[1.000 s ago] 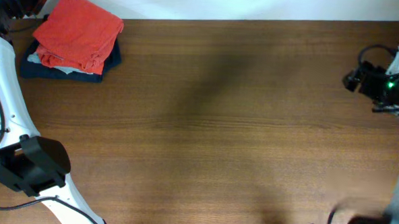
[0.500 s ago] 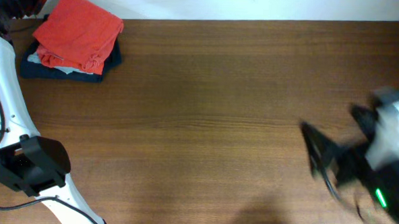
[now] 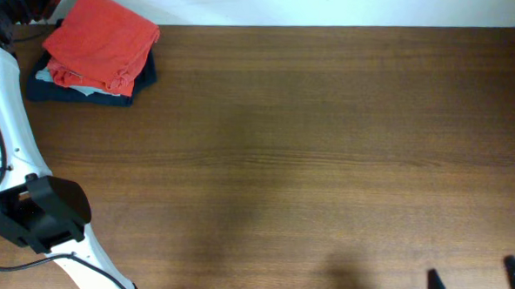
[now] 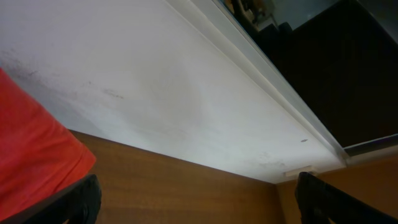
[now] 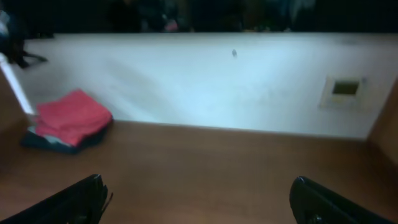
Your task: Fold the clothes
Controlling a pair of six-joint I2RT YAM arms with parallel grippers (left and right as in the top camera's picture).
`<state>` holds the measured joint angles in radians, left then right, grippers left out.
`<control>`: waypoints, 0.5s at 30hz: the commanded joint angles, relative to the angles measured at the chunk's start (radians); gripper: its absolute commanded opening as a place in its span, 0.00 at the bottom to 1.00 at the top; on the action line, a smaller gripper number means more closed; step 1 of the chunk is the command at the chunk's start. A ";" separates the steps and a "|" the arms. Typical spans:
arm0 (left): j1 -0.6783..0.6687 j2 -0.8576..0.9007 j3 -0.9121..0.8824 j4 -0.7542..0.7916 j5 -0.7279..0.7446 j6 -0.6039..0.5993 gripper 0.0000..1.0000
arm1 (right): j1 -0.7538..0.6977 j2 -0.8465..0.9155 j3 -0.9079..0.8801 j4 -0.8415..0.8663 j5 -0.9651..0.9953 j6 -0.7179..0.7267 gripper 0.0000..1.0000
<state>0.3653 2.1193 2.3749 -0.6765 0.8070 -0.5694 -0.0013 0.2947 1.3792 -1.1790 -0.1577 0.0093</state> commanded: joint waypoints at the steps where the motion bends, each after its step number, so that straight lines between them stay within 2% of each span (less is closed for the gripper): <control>1: 0.002 0.003 -0.001 0.001 -0.001 0.002 0.99 | -0.027 -0.071 -0.183 0.053 0.016 -0.012 0.99; 5: 0.002 0.003 -0.001 0.001 -0.001 0.002 0.99 | -0.042 -0.165 -0.454 0.294 0.016 -0.013 0.99; 11: 0.002 0.003 -0.001 0.001 -0.001 0.002 0.99 | -0.075 -0.273 -0.859 0.769 -0.008 -0.008 0.99; 15: 0.002 0.003 -0.001 0.001 -0.001 0.002 0.99 | -0.091 -0.290 -1.049 1.036 -0.014 0.001 0.99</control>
<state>0.3653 2.1193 2.3749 -0.6769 0.8070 -0.5694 -0.0772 0.0223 0.4065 -0.2115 -0.1619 0.0002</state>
